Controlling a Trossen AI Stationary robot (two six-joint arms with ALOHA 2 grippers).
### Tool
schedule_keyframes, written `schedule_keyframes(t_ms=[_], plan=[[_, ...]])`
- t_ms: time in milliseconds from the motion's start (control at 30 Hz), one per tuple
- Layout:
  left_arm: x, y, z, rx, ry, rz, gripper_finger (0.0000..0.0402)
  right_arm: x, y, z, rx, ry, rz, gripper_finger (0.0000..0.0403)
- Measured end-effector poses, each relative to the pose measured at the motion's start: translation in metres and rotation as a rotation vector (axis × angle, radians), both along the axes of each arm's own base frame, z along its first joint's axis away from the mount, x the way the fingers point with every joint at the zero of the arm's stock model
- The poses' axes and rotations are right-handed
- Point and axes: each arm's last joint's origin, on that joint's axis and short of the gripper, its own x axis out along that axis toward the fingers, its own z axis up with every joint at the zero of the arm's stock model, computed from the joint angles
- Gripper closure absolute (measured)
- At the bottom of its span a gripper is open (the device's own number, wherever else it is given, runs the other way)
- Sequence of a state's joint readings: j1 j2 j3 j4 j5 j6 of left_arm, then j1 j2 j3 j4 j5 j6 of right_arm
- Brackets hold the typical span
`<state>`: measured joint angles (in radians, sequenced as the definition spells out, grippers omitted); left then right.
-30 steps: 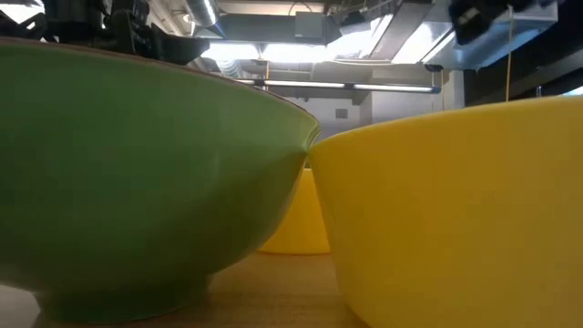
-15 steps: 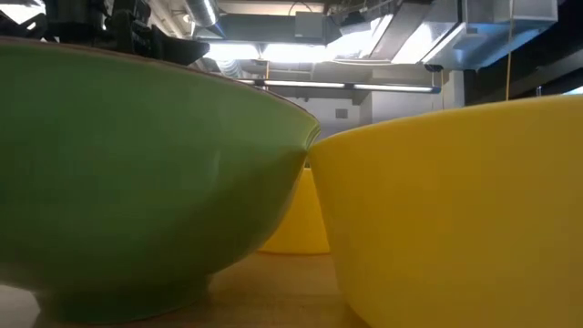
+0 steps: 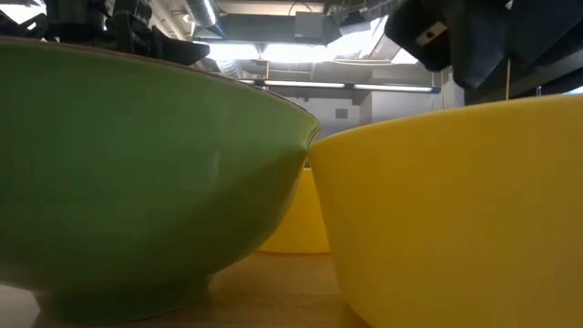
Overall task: Pick & Place Mini bowls
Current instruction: Stack the yellow bowl on top of the yellow bowl on the shelf
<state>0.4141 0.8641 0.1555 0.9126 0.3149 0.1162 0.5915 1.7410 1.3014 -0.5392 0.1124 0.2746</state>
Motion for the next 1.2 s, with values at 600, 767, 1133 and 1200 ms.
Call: schedule_keyframes(t_ms=[600,767,1133,1200], plan=[[0.0,0.0,-0.001,-0.002,0.007,0.0,0.0396,0.012,0.001,-0.029,0.002,0.079,-0.063,0.0254],[0.0,0.0,-0.001,-0.004,0.013,0.0,0.0396,0.017,-0.005,-0.029,0.052,0.101,-0.109,0.0183],[0.0,0.0,-0.002,-0.006,0.018,0.0,0.0396,0.021,-0.006,-0.05,0.046,0.188,-0.115,0.0131],[0.0,0.0,-0.002,-0.006,0.018,0.0,0.0396,0.022,-0.007,-0.053,0.043,0.203,-0.101,0.0133]])
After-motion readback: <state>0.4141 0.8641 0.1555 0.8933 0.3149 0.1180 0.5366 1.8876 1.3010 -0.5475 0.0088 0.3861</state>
